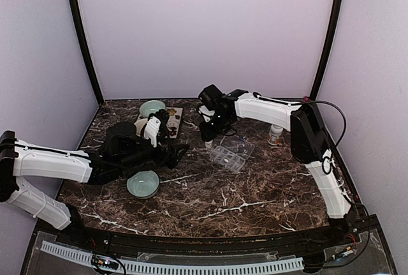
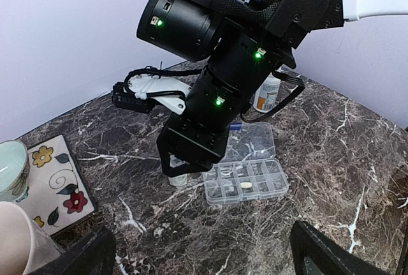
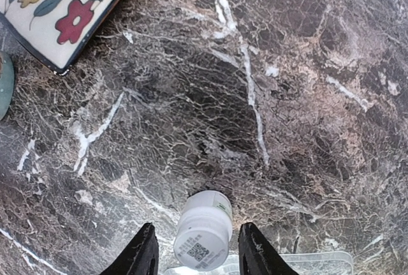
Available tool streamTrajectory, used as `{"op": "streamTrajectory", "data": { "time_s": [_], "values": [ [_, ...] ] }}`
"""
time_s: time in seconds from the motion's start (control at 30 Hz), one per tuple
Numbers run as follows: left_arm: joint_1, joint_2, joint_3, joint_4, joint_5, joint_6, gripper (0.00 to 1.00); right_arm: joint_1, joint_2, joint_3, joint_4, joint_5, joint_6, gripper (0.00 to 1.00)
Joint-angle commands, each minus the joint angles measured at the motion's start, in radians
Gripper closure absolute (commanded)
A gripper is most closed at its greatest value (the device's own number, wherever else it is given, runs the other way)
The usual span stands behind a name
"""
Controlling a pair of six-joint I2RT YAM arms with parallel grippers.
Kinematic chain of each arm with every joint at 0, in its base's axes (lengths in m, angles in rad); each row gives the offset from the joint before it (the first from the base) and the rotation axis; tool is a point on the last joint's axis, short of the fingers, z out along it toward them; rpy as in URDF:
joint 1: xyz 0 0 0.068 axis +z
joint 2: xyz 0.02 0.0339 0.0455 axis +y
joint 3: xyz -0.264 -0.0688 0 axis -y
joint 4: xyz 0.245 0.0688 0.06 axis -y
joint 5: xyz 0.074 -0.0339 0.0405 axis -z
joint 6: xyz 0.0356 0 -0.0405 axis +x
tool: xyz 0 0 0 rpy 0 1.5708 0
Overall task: Sort the pills into containers
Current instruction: Pick up the pill bottle from the center of the board.
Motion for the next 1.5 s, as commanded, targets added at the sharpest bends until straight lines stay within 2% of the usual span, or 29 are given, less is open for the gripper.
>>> {"op": "streamTrajectory", "data": {
  "time_s": [0.0, 0.13, 0.23, 0.37, 0.6, 0.8, 1.1, 1.47],
  "values": [
    [0.008, -0.009, -0.012, 0.014, 0.005, -0.011, 0.02, 0.01, 0.025, 0.03, -0.012, -0.012, 0.004, 0.56],
    [0.009, -0.009, -0.012, 0.017, 0.005, -0.012, 0.02, 0.009, 0.028, 0.033, -0.016, -0.013, 0.004, 0.6],
    [0.009, -0.007, -0.014, 0.018, 0.005, -0.012, 0.02, 0.01, 0.028, 0.036, -0.016, -0.012, 0.0, 0.68],
    [0.009, -0.004, -0.013, 0.019, 0.006, -0.015, 0.02, 0.011, 0.006, 0.015, 0.0, 0.0, -0.011, 0.74],
    [0.012, 0.008, -0.005, 0.015, 0.01, -0.017, 0.02, 0.015, -0.092, -0.072, 0.063, 0.004, -0.021, 0.83],
    [0.02, 0.02, -0.003, 0.029, 0.046, -0.014, 0.01, 0.017, -0.253, -0.227, 0.148, -0.062, -0.01, 0.87],
    [0.031, 0.047, 0.019, 0.087, 0.249, 0.048, 0.01, 0.022, -0.574, -0.503, 0.282, -0.268, 0.031, 0.88],
    [0.061, 0.078, 0.166, 0.046, 0.587, 0.031, 0.01, 0.024, -0.892, -0.803, 0.486, -0.504, 0.133, 0.89]
  ]
}}
